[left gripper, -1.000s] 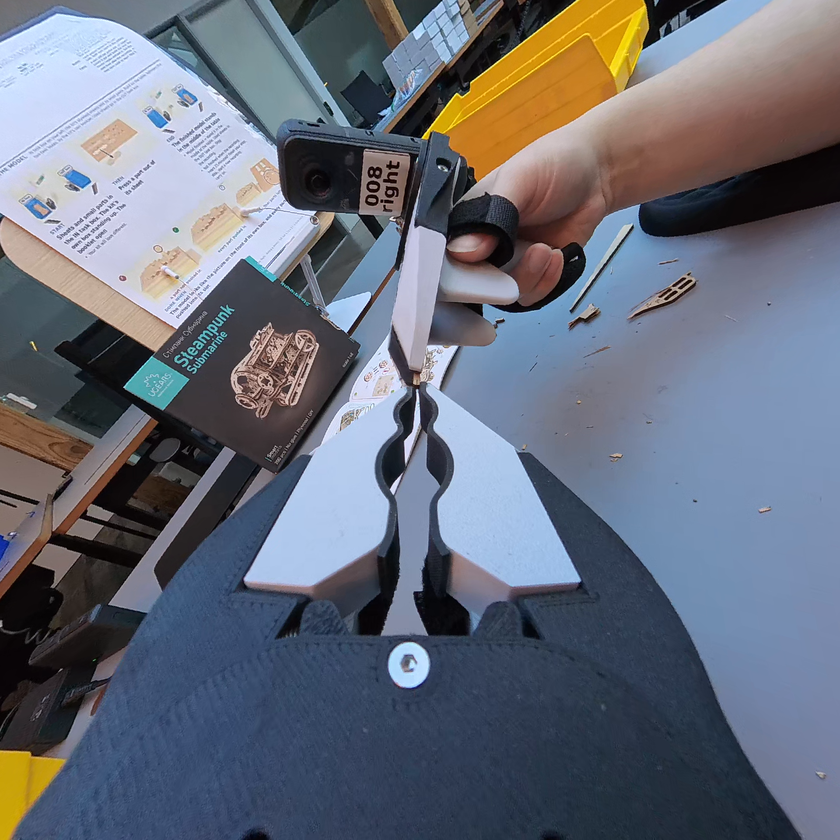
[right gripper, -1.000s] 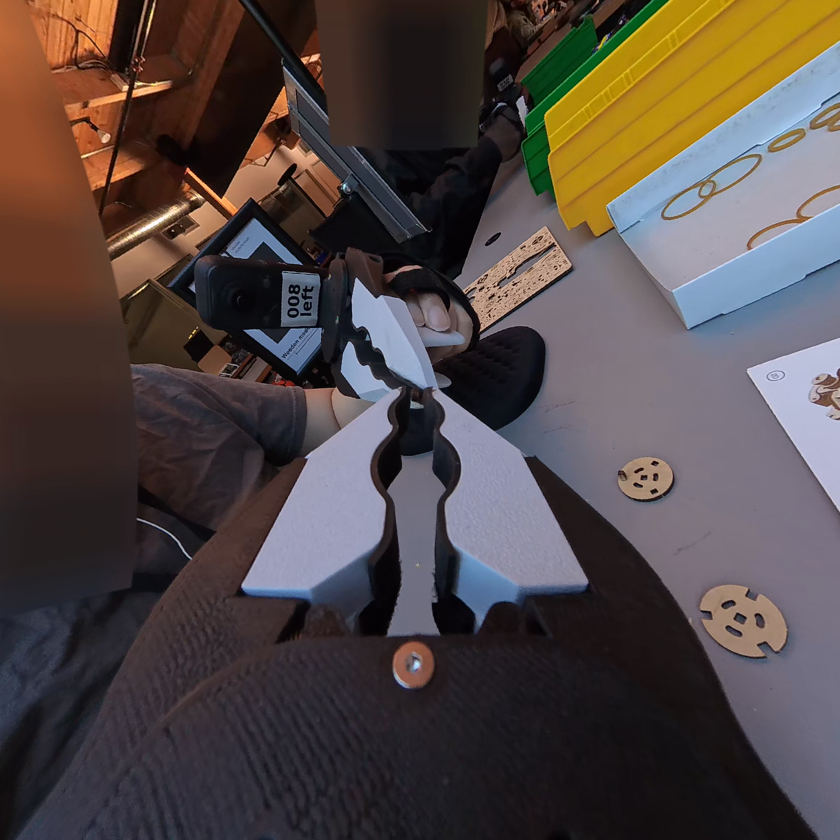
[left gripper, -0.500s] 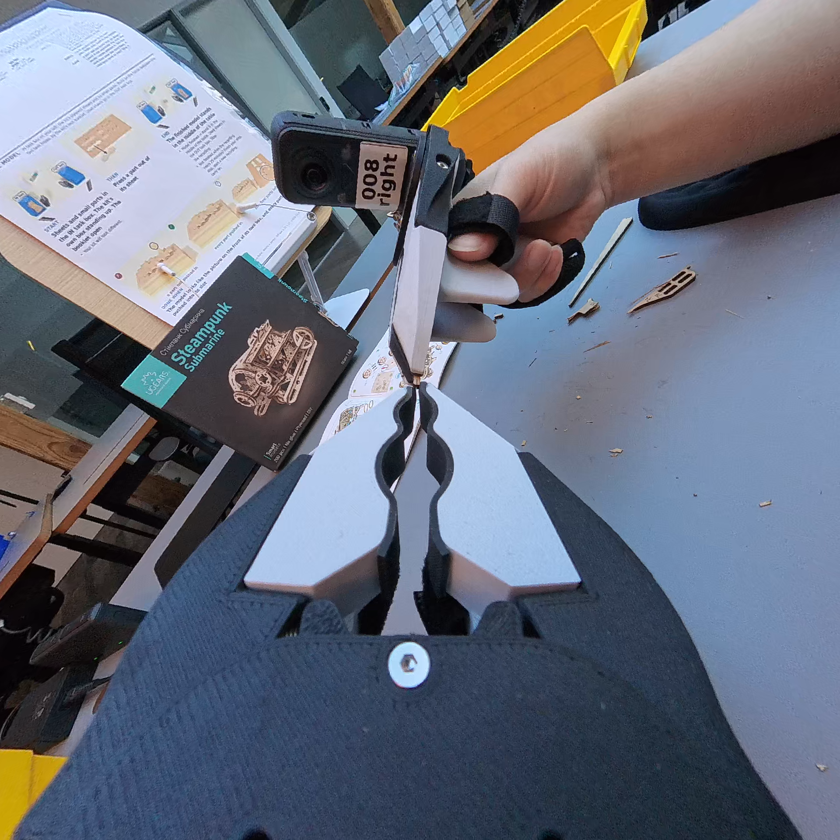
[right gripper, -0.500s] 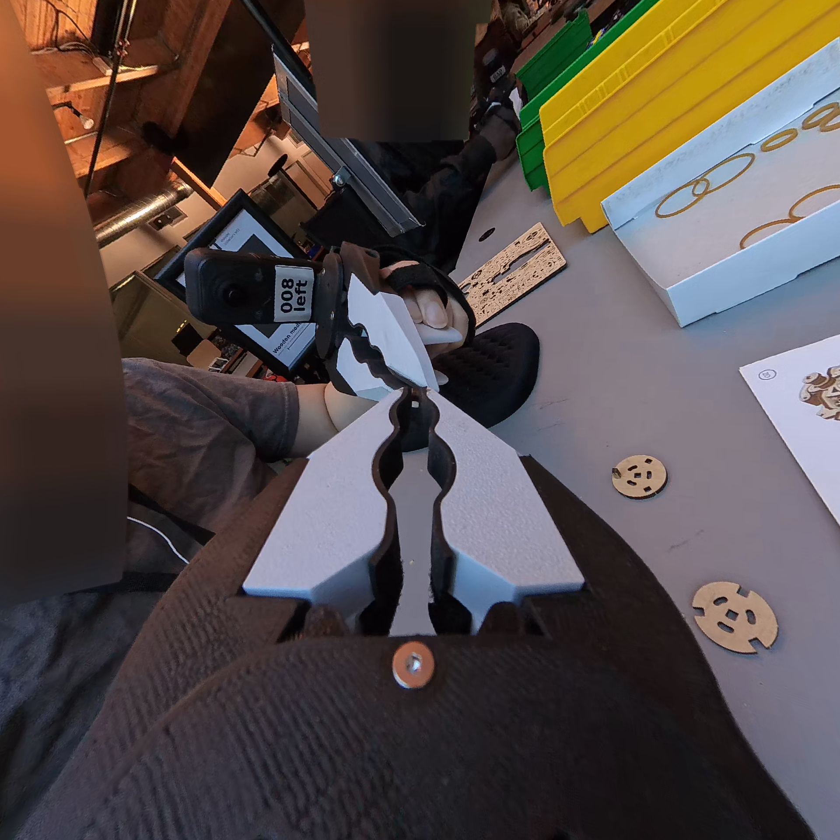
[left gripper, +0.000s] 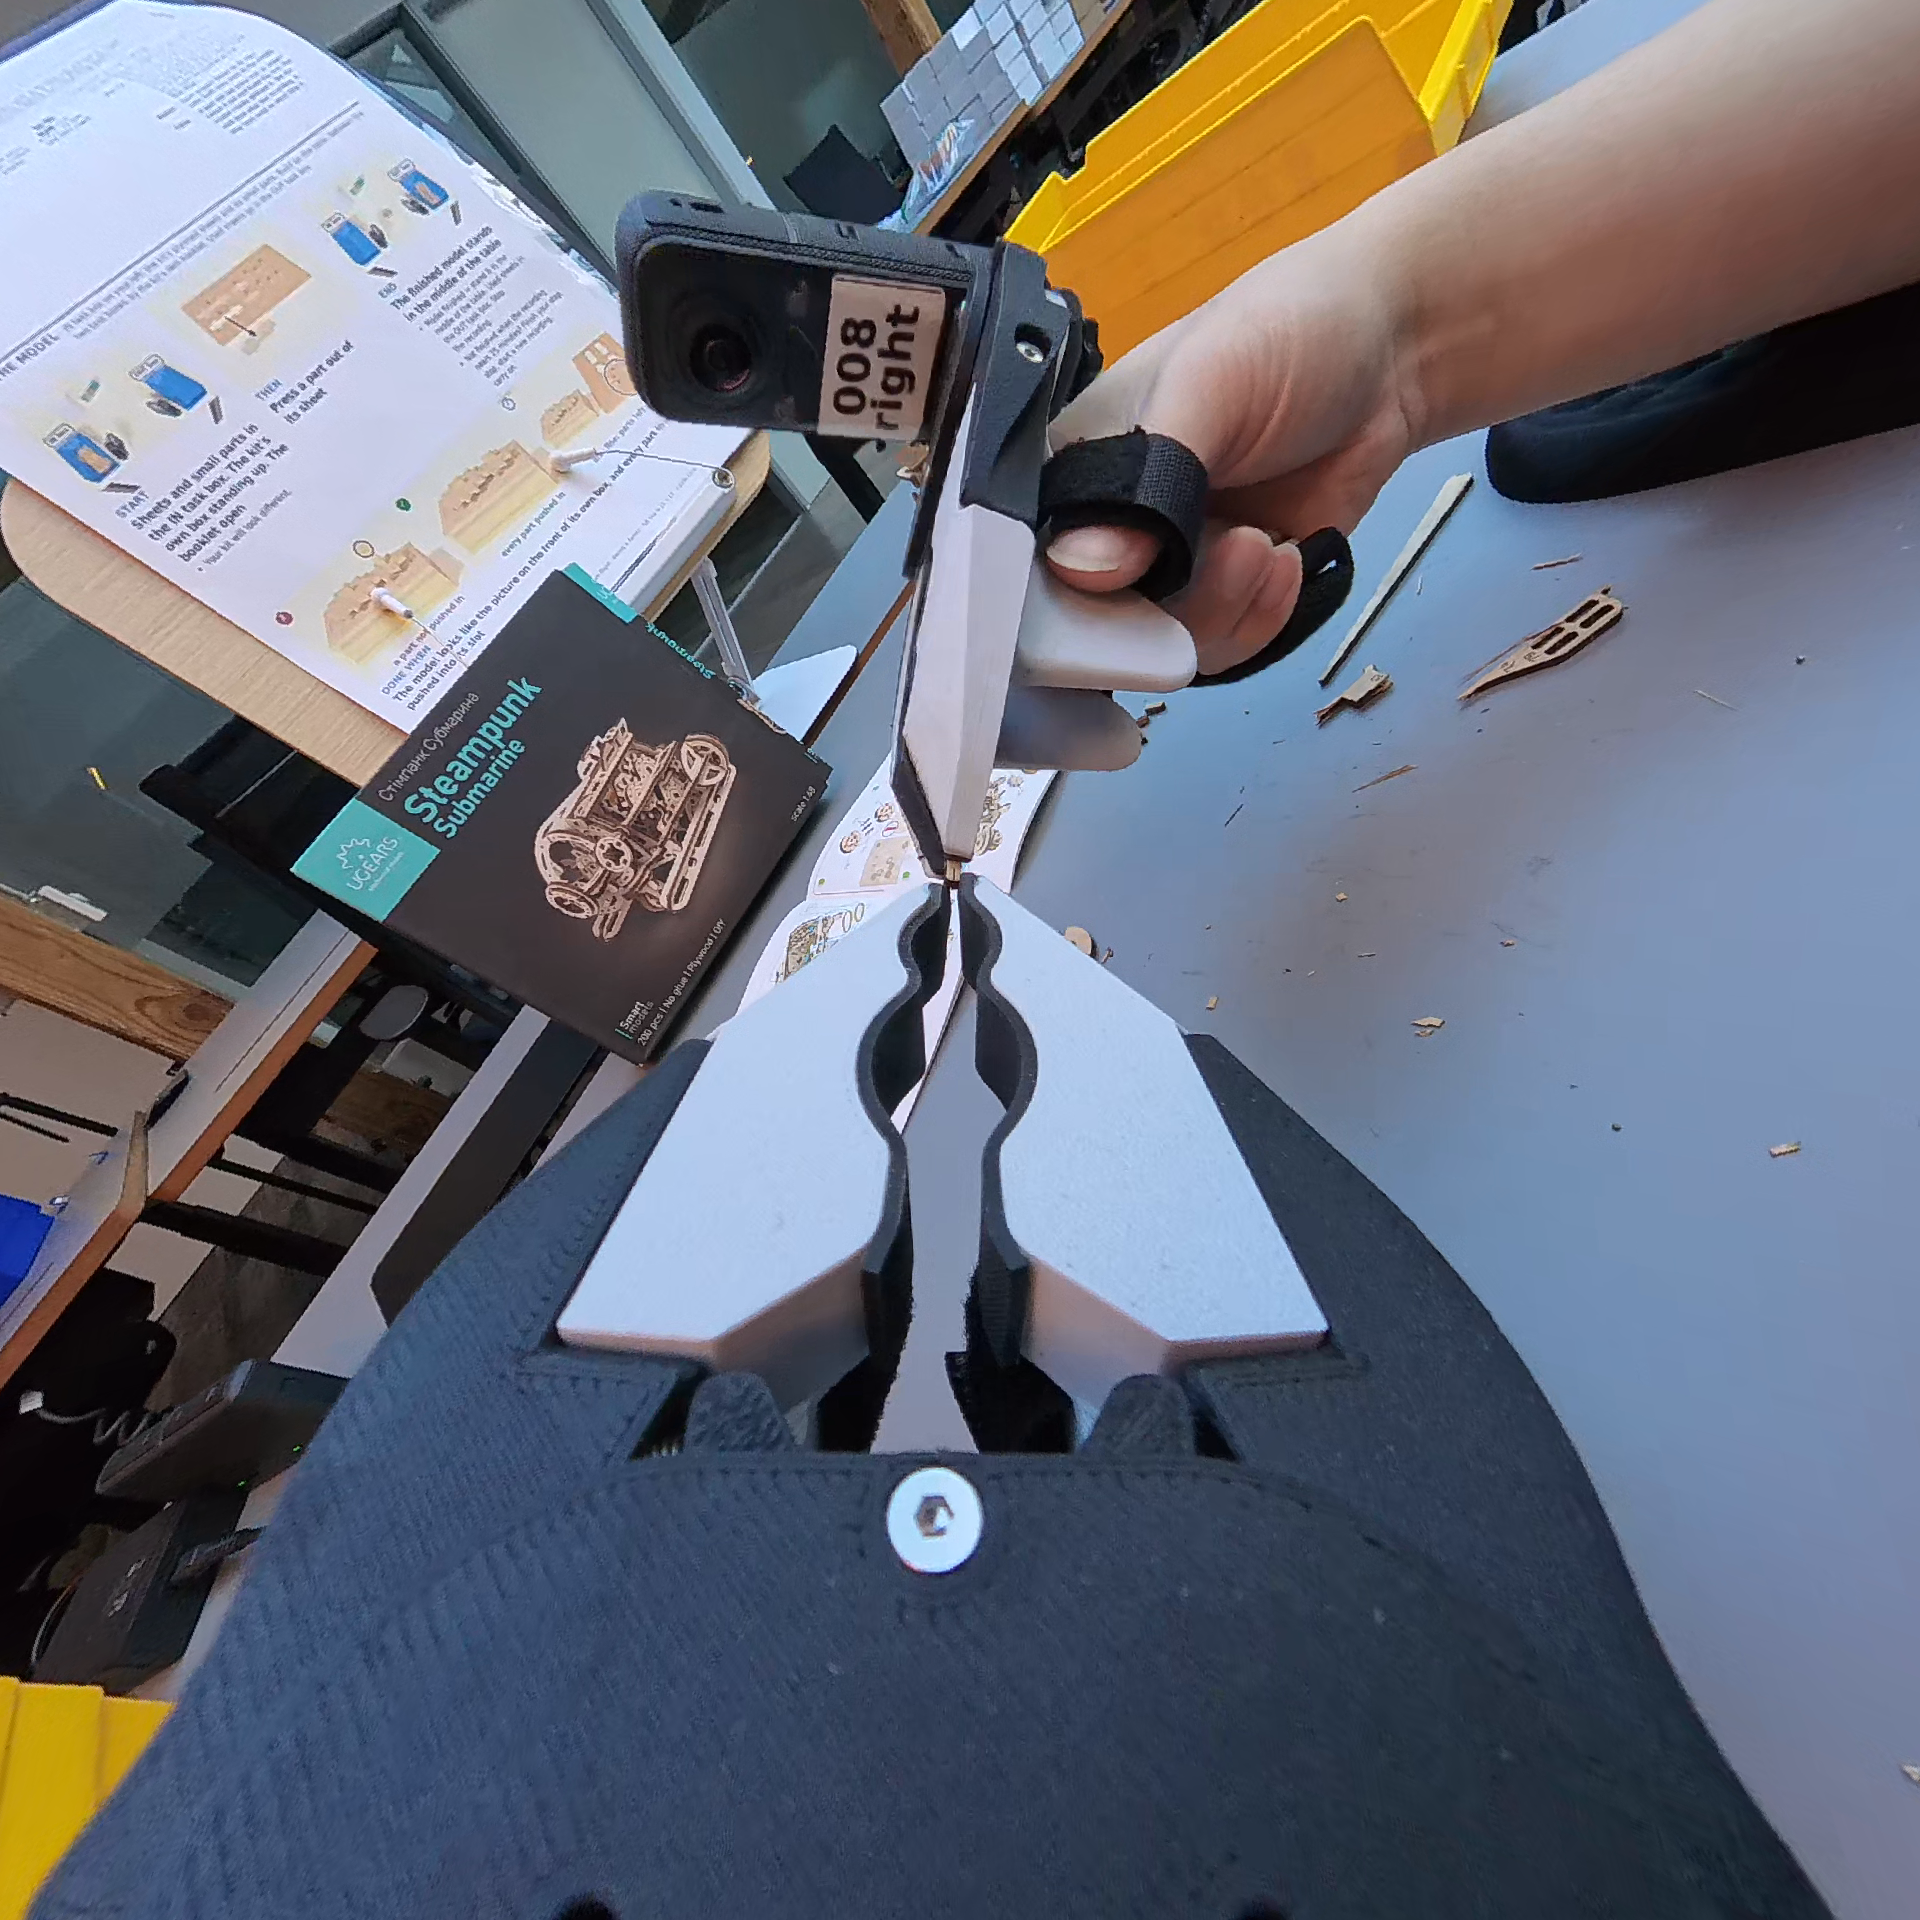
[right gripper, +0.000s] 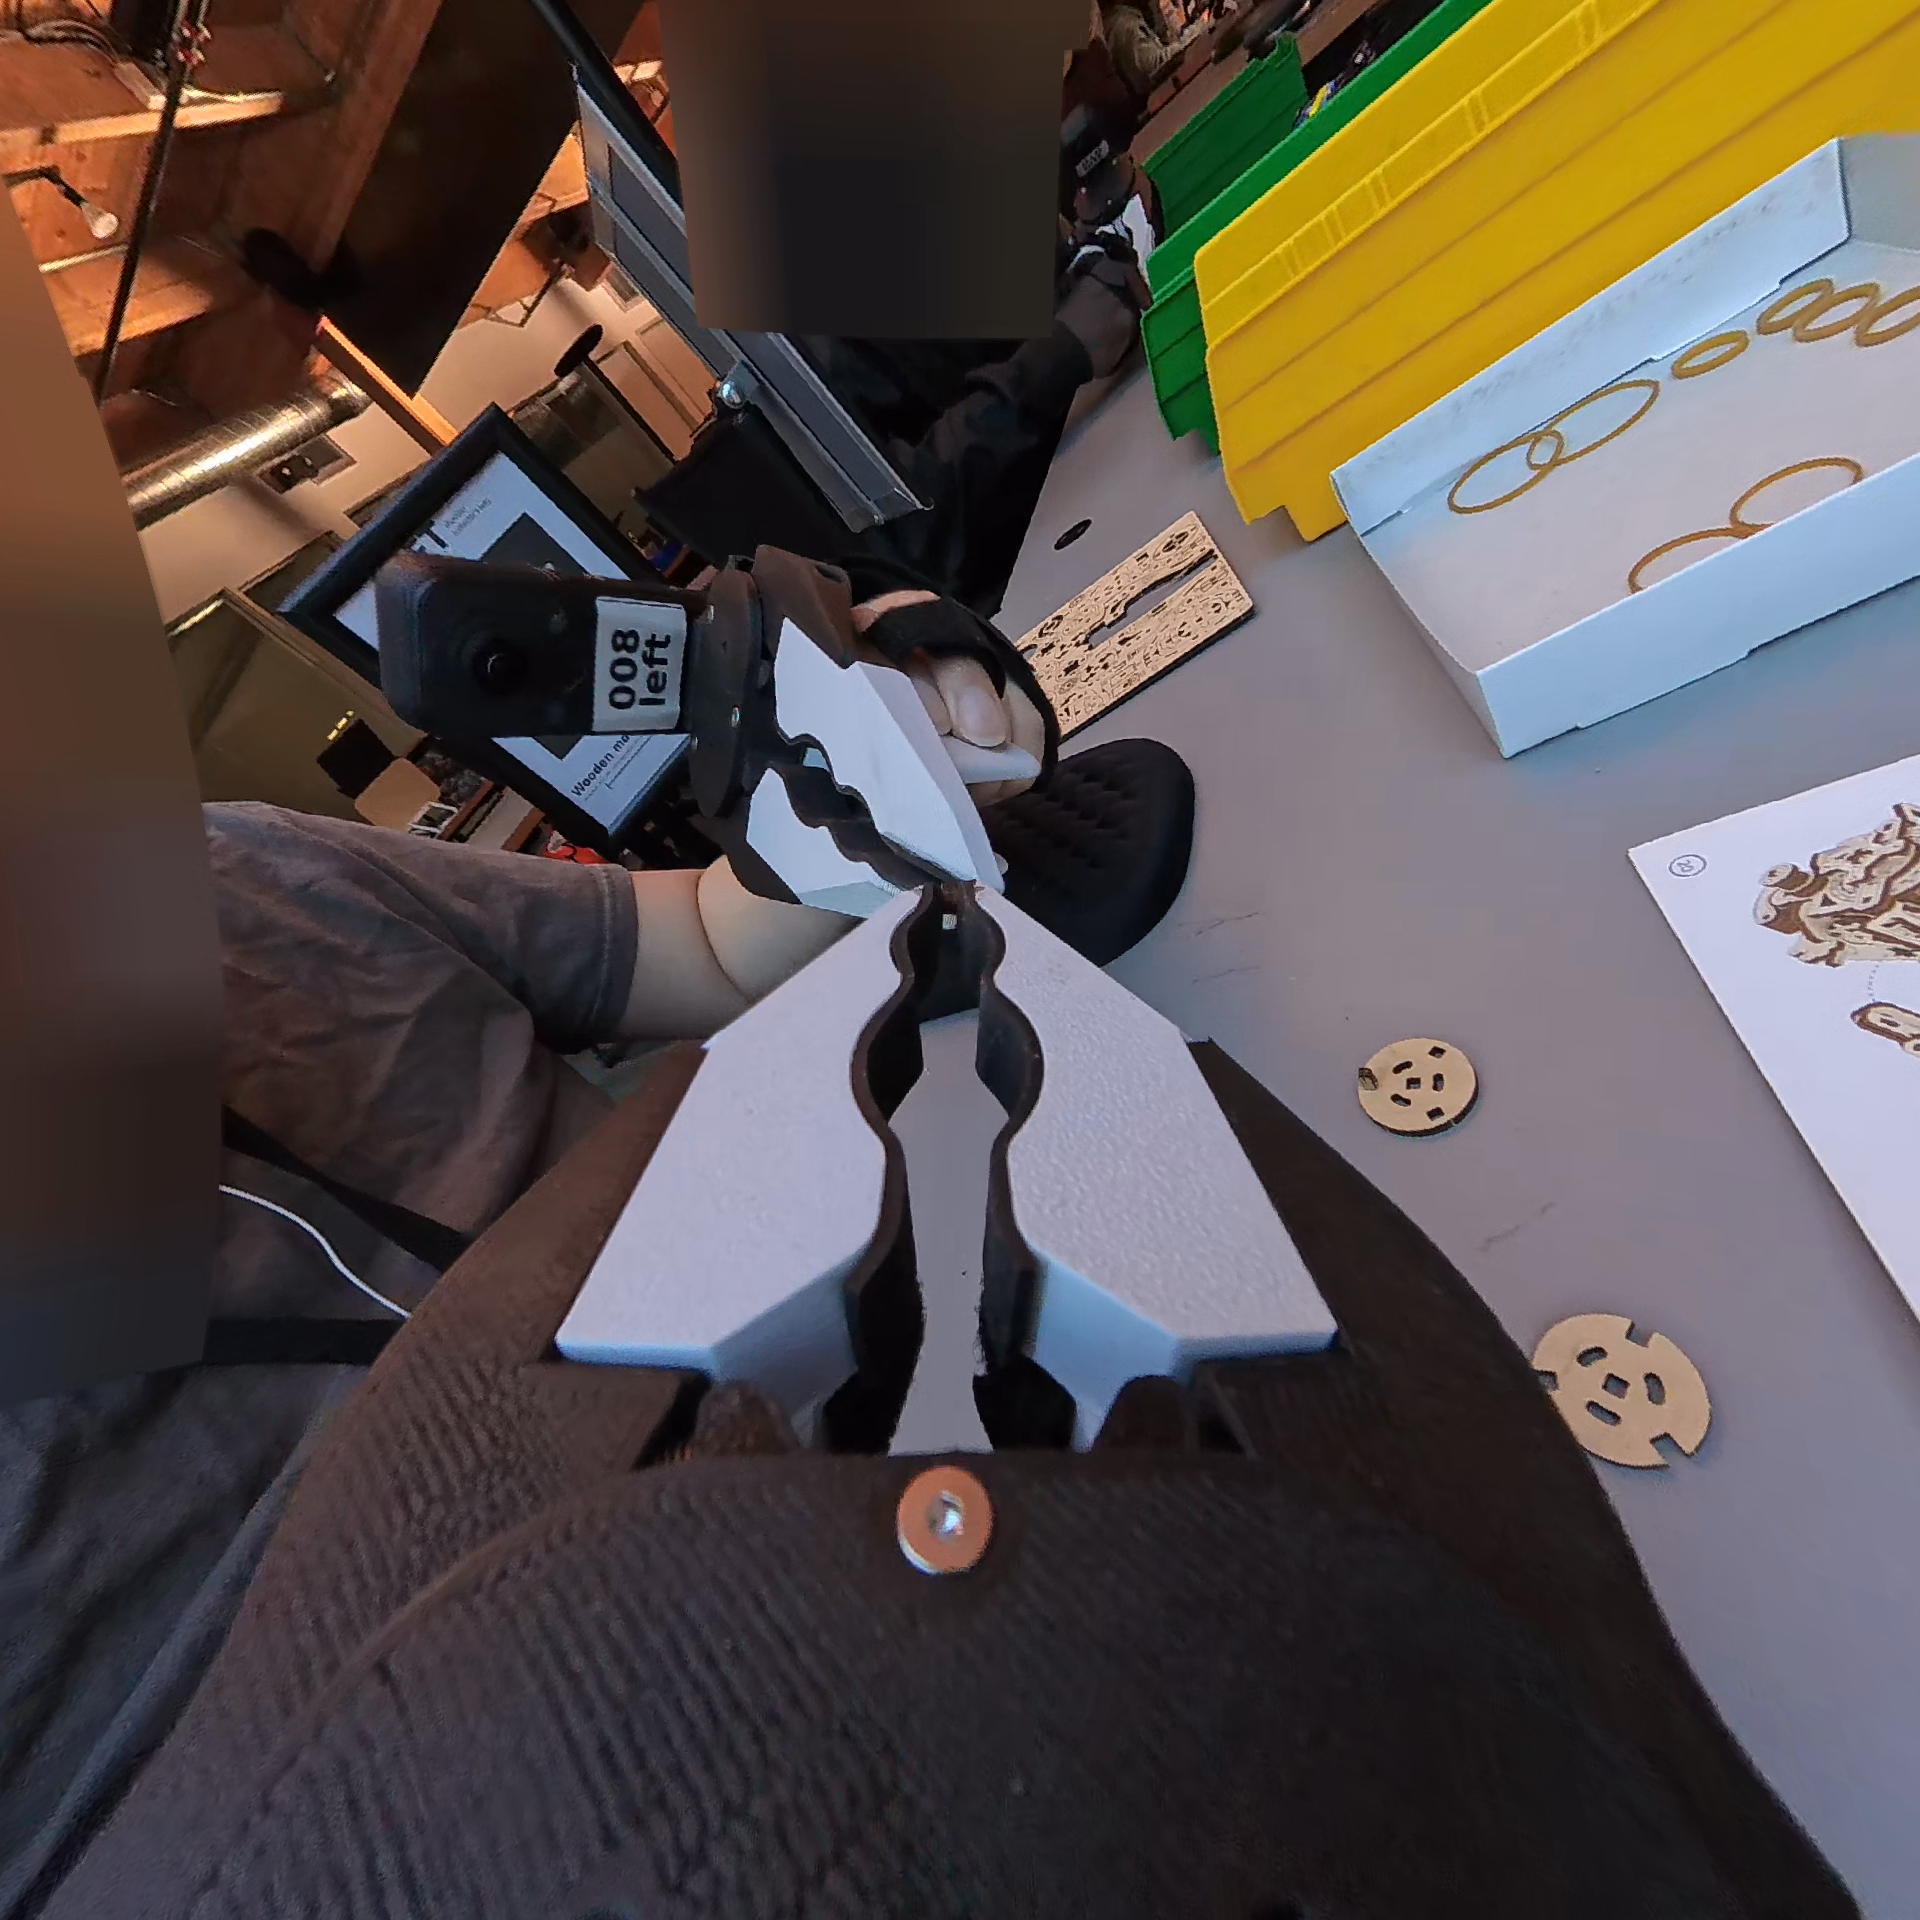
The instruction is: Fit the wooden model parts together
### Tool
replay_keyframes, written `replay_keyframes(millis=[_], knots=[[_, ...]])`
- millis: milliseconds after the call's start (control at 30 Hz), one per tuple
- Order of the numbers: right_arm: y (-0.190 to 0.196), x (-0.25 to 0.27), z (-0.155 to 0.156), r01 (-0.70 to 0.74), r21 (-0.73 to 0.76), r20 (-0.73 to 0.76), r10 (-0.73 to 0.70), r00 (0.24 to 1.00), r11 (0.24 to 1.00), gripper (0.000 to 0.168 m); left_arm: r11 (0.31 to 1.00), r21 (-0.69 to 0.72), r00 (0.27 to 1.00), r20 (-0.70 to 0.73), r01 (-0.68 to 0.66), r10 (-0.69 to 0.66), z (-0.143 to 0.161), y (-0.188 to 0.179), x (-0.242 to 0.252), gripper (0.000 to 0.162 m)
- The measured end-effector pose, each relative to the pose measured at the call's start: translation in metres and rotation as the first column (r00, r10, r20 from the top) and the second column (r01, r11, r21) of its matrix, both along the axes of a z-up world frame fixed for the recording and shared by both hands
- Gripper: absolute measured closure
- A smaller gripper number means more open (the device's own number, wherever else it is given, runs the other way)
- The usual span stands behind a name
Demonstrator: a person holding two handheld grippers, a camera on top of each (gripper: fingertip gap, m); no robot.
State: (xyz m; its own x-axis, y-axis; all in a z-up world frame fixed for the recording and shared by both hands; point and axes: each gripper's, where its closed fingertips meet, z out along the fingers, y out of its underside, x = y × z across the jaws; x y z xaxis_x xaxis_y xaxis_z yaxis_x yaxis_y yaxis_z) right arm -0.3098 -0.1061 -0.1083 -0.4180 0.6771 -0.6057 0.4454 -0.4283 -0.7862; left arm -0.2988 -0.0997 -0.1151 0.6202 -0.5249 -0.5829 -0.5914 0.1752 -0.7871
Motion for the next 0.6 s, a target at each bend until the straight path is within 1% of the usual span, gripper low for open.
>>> replay_keyframes(millis=[67, 100, 133, 167, 200, 233, 300, 333, 433, 500, 567, 600], knots=[[0.0, 0.0, 0.001, 0.006, 0.026, -0.007, -0.006, 1.0, 1.0, 0.167, 1.0, 0.003, 1.0, 0.012, -0.001, 0.001, 0.001, 0.0, 0.0, 0.162], [0.003, 0.0, -0.001, 0.022, 0.052, 0.0, -0.022, 1.0, 0.998, 0.167, 1.0, -0.006, 1.0, 0.025, -0.001, 0.001, 0.0, 0.0, -0.001, 0.159], [0.008, -0.001, -0.004, 0.049, 0.087, 0.01, -0.05, 0.999, 0.995, 0.167, 1.0, -0.027, 0.999, 0.043, -0.009, 0.01, -0.002, 0.002, -0.004, 0.152], [0.013, -0.001, -0.007, 0.07, 0.119, 0.023, -0.073, 0.997, 0.99, 0.167, 0.998, -0.052, 0.997, 0.069, -0.023, 0.026, -0.004, 0.005, -0.009, 0.145], [0.018, 0.0, -0.012, 0.086, 0.149, 0.048, -0.094, 0.994, 0.985, 0.167, 0.995, -0.092, 0.995, 0.098, -0.024, 0.033, -0.008, 0.008, -0.013, 0.142], [0.024, 0.0, -0.02, 0.106, 0.191, 0.091, -0.125, 0.988, 0.976, 0.167, 0.986, -0.167, 0.992, 0.118, -0.012, 0.032, -0.016, 0.01, -0.016, 0.139], [0.04, 0.0, -0.038, 0.155, 0.305, 0.178, -0.216, 0.96, 0.94, 0.168, 0.935, -0.354, 0.992, 0.126, 0.03, 0.016, -0.037, 0.012, -0.022, 0.134], [0.044, -0.001, -0.046, 0.149, 0.352, 0.226, -0.238, 0.945, 0.924, 0.168, 0.906, -0.421, 0.993, 0.12, 0.039, 0.013, -0.045, 0.015, -0.027, 0.132], [0.047, -0.007, -0.065, 0.109, 0.419, 0.352, -0.272, 0.895, 0.901, 0.168, 0.84, -0.538, 0.995, 0.099, 0.066, -0.014, -0.06, 0.027, -0.039, 0.124], [0.046, -0.012, -0.077, 0.079, 0.434, 0.424, -0.281, 0.861, 0.898, 0.167, 0.791, -0.605, 0.994, 0.103, 0.094, -0.039, -0.069, 0.031, -0.041, 0.127], [0.049, -0.015, -0.089, 0.065, 0.44, 0.485, -0.298, 0.822, 0.896, 0.168, 0.77, -0.627, 0.991, 0.119, 0.119, -0.056, -0.072, 0.036, -0.038, 0.13], [0.051, -0.016, -0.093, 0.061, 0.439, 0.506, -0.303, 0.808, 0.896, 0.168, 0.758, -0.636, 0.988, 0.131, 0.148, -0.084, -0.073, 0.035, -0.034, 0.128]])
